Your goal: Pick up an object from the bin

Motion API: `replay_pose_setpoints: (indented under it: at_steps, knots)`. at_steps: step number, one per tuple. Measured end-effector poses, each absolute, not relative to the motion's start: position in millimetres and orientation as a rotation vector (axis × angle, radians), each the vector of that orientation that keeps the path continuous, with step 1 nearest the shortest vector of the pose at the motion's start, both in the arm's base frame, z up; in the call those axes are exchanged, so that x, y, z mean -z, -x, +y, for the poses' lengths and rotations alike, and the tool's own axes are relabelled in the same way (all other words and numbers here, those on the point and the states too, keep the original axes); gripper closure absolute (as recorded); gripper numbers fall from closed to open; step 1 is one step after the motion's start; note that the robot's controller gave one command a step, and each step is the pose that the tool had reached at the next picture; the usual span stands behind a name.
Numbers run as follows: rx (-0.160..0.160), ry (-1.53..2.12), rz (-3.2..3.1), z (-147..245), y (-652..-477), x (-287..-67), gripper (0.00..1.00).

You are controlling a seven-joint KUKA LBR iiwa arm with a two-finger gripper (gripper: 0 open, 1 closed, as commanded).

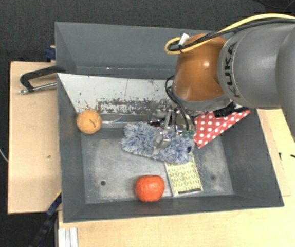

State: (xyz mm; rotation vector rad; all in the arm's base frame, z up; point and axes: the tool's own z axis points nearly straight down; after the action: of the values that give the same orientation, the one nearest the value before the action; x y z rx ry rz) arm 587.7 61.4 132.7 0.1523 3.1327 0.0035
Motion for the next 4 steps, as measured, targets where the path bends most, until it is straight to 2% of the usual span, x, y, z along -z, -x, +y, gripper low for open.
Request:
replay_pose_setpoints:
  at_steps: [1, 2, 4]
  knots:
    - [-0.007, -0.312, 3.112, 63.4, -588.6, -73.9, 0.00]
    - [-0.012, -0.497, 3.090, 62.5, -588.9, -77.8, 1.00]
    - [-0.011, -0.496, 3.091, 62.8, -589.1, -78.9, 1.00]
